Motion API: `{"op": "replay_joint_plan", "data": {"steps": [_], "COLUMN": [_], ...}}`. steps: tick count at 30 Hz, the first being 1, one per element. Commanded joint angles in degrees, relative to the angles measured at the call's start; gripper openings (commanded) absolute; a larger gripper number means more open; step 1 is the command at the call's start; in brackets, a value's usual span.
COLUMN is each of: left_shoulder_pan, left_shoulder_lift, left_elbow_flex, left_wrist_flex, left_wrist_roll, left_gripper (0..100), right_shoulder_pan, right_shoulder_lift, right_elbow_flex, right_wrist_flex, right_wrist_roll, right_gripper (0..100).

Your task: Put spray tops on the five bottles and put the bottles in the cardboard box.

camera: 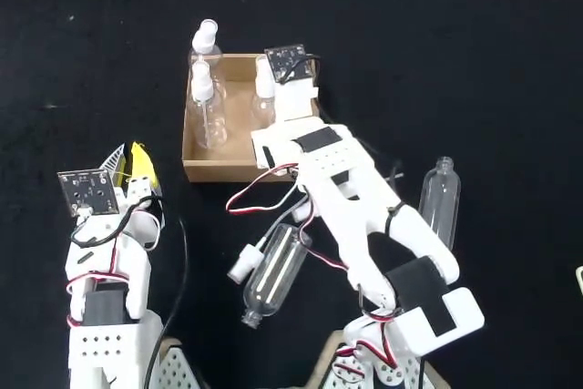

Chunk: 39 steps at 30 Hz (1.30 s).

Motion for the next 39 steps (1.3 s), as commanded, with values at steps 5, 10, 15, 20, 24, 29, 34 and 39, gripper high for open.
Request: {"op": "replay_joint_plan", "data": {"steps": [5, 10, 15, 20, 24, 29, 34, 39], "left_shoulder_pan": [-0.48, -0.48, -0.48, -0.48, -0.48, -0.48, -0.48, -0.48], "left_shoulder_lift": [0.26, 0.26, 0.26, 0.26, 0.26, 0.26, 0.26, 0.26], "left_elbow_flex": [1.19, 1.19, 1.19, 1.19, 1.19, 1.19, 1.19, 1.19], "left_wrist_flex": [-1.23, -1.23, -1.23, -1.23, -1.23, -1.23, -1.23, -1.23], "left_wrist_roll": [-0.35, -0.35, -0.35, -0.35, -0.35, -0.35, -0.35, -0.35], "left_gripper": [5, 5, 5, 5, 5, 5, 5, 5], "right_shoulder_pan": [0.62, 0.88, 0.62, 0.18, -0.09, 0.00, 0.00, 0.00], "right_shoulder_lift": [-0.22, -0.22, -0.04, 1.45, 1.98, 1.98, 2.07, 2.15], "right_elbow_flex": [0.92, 1.10, 1.27, 0.84, 0.84, 0.75, 0.92, 1.01], "right_wrist_flex": [-0.18, -0.18, -2.55, -2.73, -2.90, -3.16, -4.92, -5.10], "right_wrist_roll": [-0.53, -0.53, -3.60, -4.57, -4.57, -4.57, -4.57, -4.57], "right_gripper": [1.1, 1.1, 1.1, 1.1, 1.1, 1.1, 1.1, 1.1]}}
